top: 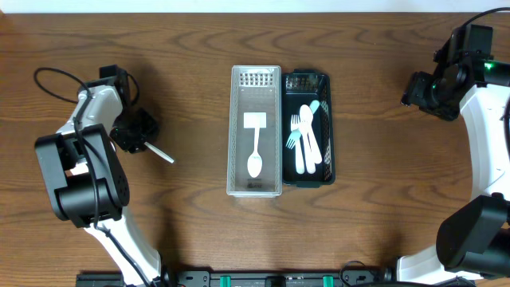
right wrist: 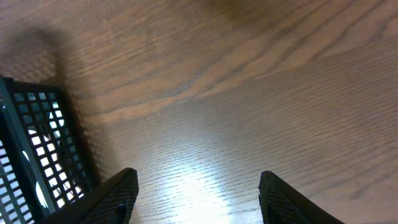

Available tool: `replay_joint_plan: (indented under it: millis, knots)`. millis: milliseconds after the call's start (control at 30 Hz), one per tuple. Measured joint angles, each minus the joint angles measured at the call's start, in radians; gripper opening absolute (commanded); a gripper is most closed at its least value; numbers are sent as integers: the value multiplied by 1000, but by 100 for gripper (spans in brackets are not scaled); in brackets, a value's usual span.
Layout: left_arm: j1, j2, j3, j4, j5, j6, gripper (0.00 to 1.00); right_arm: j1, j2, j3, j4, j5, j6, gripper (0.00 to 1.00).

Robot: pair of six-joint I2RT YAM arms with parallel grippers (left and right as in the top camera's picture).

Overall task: Pack container
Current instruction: 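Lower the left gripper onto a white spoon and grasp it, then carry the spoon into the clear basket and release it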

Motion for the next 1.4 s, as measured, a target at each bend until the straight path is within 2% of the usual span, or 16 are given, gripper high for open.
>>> replay_joint_plan:
  millis: [133,200,433,500,533,933,1100,1233,1400]
  knots:
    - [10,0,0,0,1,-10,43,0,0,0,0,0,0,66]
    - [10,0,0,0,0,-15,34,0,0,0,0,0,0,65]
    - [12,0,0,3,0,-29,19,0,0,0,0,0,0,66]
    - [12,0,0,3,0,-35,7,0,0,0,0,0,0,66]
    - [12,0,0,2,-1,-34,6,0,0,0,0,0,0,66]
    - [-25,-63,-6,-40,-22,0,6,0,0,0,7,0,-5,66]
    - [-163,-296,12,-67,-38,43,6,0,0,0,23,0,-7,66]
    - [-357,-499,38,-53,-42,101,6,0,0,0,30,0,-7,66]
    - [-589,-590,47,-32,-35,185,6,0,0,0,34,0,-7,66]
